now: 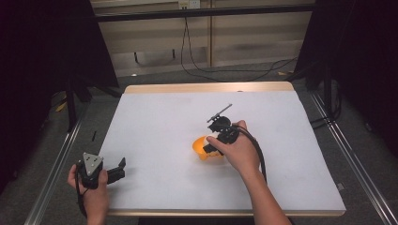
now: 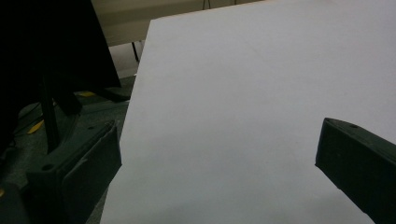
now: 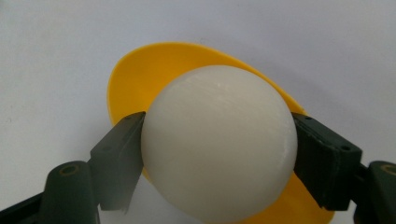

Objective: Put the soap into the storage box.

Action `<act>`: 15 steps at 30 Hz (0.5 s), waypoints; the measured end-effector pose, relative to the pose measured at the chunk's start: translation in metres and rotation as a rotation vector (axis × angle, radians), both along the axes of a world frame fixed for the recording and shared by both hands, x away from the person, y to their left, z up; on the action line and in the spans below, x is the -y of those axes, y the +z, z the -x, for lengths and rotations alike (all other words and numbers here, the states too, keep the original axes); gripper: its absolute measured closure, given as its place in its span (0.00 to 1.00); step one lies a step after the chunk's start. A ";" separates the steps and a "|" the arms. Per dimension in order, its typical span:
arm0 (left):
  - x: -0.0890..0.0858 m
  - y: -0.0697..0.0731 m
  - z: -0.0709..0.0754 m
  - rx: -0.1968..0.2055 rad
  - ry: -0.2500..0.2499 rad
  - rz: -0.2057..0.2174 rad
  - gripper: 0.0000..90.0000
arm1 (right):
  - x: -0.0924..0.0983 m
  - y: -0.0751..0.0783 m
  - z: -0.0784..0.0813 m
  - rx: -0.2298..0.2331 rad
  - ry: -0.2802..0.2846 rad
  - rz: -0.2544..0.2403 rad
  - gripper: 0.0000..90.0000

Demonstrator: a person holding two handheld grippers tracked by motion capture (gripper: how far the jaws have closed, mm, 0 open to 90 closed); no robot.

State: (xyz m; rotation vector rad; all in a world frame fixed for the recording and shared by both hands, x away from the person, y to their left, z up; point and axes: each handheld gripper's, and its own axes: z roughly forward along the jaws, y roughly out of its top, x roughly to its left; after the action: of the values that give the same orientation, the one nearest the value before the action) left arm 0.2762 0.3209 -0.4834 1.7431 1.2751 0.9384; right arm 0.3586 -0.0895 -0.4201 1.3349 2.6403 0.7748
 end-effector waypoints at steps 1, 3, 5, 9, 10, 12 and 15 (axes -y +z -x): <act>0.000 0.000 0.000 0.000 0.000 0.000 0.00 | 0.000 -0.001 0.000 -0.002 0.001 0.000 0.27; 0.000 0.000 0.000 -0.001 0.000 -0.001 0.00 | 0.000 -0.001 0.000 -0.008 -0.008 0.000 0.26; 0.000 0.000 0.000 -0.001 -0.001 0.000 0.00 | 0.001 -0.003 -0.001 -0.012 -0.013 -0.010 0.26; 0.000 0.000 0.000 -0.003 -0.001 -0.003 0.00 | 0.003 0.000 0.000 -0.004 -0.020 -0.025 0.28; 0.000 0.000 0.000 -0.004 -0.002 -0.005 0.00 | 0.004 0.002 0.000 -0.004 -0.023 -0.042 0.28; 0.000 0.000 0.000 -0.003 -0.001 -0.004 0.00 | 0.006 0.005 0.001 -0.002 -0.026 -0.050 0.27; 0.000 0.000 0.000 -0.003 -0.001 -0.004 0.00 | 0.009 0.006 0.002 0.003 -0.033 -0.053 0.27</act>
State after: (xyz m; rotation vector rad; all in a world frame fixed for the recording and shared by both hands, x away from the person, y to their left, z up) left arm 0.2765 0.3206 -0.4835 1.7486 1.2748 0.9384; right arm 0.3568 -0.0988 -0.4140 1.3847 2.6059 0.8483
